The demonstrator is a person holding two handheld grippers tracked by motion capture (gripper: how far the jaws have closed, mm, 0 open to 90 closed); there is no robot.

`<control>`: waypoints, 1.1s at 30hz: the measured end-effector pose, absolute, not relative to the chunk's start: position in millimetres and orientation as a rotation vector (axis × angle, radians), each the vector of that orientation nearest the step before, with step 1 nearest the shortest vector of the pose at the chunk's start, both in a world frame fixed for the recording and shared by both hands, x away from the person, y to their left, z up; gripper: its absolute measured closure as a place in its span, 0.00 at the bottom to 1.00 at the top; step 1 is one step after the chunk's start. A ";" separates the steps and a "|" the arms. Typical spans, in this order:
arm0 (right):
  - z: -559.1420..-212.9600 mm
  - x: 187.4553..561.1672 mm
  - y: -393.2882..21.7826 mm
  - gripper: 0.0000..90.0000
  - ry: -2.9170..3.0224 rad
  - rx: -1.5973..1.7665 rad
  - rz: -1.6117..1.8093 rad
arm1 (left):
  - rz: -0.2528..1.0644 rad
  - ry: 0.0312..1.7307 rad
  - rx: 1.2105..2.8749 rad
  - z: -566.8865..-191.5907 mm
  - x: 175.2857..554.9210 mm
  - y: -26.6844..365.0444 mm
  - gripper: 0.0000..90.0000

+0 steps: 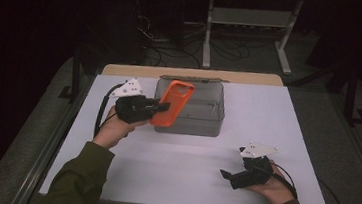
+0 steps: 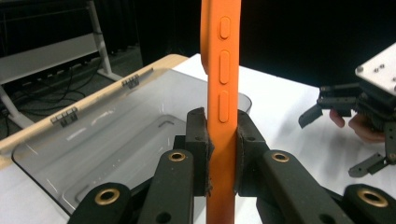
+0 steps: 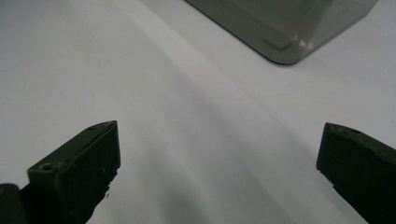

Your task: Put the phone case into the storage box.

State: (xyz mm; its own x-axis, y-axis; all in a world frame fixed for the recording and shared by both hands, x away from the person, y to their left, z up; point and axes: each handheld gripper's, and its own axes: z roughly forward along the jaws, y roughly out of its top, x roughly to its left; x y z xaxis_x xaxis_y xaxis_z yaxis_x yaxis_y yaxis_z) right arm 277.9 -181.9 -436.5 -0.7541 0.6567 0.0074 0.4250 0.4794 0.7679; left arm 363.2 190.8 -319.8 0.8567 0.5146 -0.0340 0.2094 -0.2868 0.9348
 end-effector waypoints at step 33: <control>-436.6 277.9 -183.6 0.00 2.437 0.926 1.151 | 0.363 0.654 1.905 -301.8 414.8 182.7 0.88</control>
